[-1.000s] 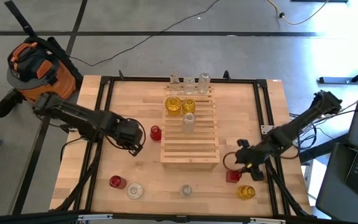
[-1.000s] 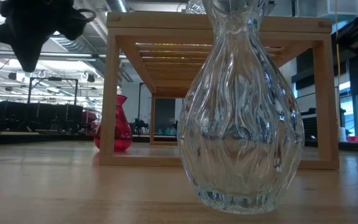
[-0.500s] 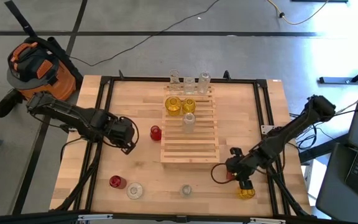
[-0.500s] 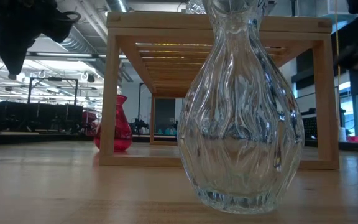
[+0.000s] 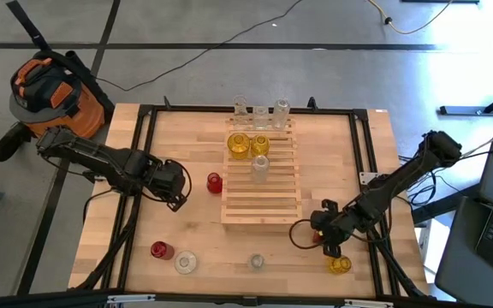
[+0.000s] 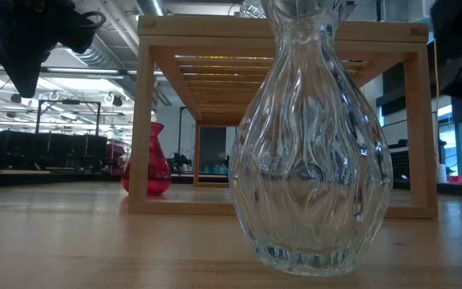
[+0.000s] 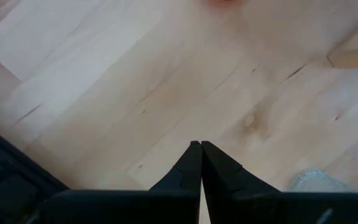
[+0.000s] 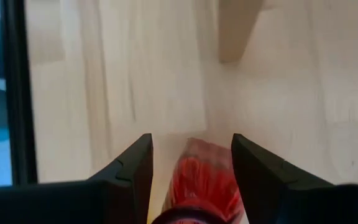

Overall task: Sort vases onto shelf
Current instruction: Put the red vase on the shelf

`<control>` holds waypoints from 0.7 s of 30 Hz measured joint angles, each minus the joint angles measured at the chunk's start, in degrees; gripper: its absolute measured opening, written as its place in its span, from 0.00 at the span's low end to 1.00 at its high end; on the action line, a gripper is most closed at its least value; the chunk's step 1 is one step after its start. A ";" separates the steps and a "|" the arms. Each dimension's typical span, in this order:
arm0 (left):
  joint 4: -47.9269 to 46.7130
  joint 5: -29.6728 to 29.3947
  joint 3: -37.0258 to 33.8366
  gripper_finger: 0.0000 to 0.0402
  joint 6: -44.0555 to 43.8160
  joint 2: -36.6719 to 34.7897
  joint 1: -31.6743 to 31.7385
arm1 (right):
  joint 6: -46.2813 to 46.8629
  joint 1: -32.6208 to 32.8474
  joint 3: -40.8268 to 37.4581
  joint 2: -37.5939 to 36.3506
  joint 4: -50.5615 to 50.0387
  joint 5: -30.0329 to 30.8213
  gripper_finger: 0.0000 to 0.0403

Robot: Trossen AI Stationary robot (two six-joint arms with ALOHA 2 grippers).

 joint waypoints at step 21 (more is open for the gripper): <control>4.27 -1.09 0.02 0.00 -1.64 0.04 2.44 | 35.98 26.05 -2.27 -5.17 -13.47 24.46 0.42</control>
